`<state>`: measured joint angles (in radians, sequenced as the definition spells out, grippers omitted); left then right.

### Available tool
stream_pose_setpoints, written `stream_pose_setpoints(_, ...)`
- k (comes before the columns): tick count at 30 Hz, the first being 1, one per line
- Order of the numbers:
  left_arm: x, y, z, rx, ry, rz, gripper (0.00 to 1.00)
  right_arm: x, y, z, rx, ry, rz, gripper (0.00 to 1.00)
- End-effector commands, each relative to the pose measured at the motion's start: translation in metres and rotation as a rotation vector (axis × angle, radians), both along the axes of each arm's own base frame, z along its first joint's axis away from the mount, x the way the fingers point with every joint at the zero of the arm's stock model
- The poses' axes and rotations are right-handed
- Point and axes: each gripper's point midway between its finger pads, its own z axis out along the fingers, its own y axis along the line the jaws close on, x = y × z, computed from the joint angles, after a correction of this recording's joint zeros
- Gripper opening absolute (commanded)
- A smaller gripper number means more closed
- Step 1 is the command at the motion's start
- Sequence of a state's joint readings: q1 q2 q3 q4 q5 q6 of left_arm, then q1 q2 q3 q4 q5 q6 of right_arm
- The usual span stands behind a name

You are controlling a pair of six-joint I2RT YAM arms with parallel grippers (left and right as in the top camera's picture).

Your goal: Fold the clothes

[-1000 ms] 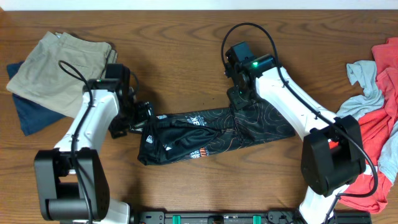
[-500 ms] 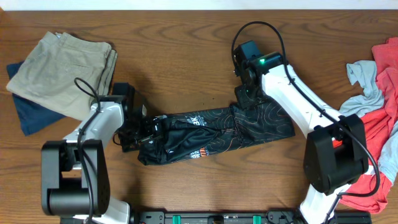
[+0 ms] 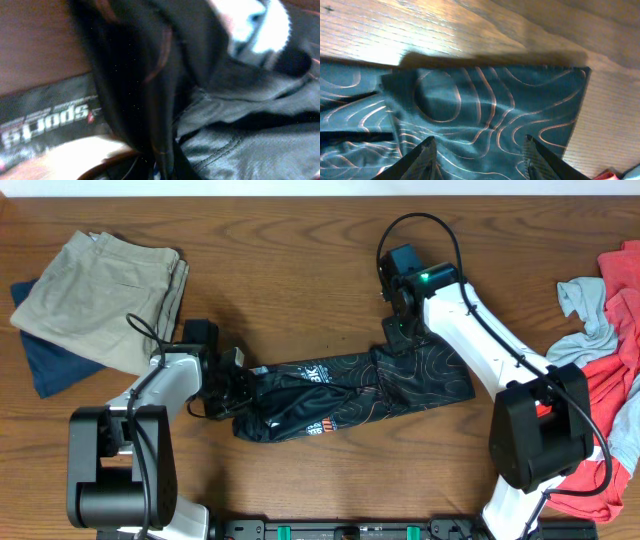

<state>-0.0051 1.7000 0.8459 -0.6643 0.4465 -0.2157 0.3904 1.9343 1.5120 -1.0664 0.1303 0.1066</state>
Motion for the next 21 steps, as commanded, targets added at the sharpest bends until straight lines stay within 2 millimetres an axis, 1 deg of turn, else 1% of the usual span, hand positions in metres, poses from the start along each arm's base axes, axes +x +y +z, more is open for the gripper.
stream_pose_setpoints(1,0.01,0.046,0.001,0.196,0.024,0.088,0.06,0.01,-0.026,0.012,-0.015,-0.03,-0.092,0.52)
stream_pose_setpoints(3,0.017,0.065,0.013,0.246,0.021,0.128,0.06,0.009,-0.037,0.011,-0.02,-0.019,-0.118,0.52)
stream_pose_setpoints(7,0.034,0.112,0.048,0.328,0.002,0.239,0.06,0.01,-0.062,0.011,-0.025,-0.003,-0.182,0.52)
stream_pose_setpoints(10,0.046,0.133,0.075,0.334,-0.02,0.303,0.06,0.01,-0.078,0.011,-0.028,0.007,-0.222,0.52)
stream_pose_setpoints(12,0.053,0.14,0.094,0.336,-0.035,0.322,0.06,0.01,-0.087,0.011,-0.03,0.012,-0.247,0.52)
stream_pose_setpoints(15,0.06,0.137,0.119,0.333,-0.051,0.319,0.06,0.009,-0.099,0.011,-0.032,0.022,-0.276,0.52)
stream_pose_setpoints(17,0.065,0.125,0.134,0.329,-0.062,0.301,0.06,0.008,-0.104,0.011,-0.033,0.028,-0.29,0.52)
stream_pose_setpoints(18,0.068,0.117,0.138,0.319,-0.072,0.283,0.06,0.008,-0.105,0.011,-0.033,0.029,-0.293,0.52)
stream_pose_setpoints(21,0.078,0.072,0.144,0.232,-0.11,0.192,0.06,0.007,-0.106,0.011,-0.034,0.029,-0.297,0.52)
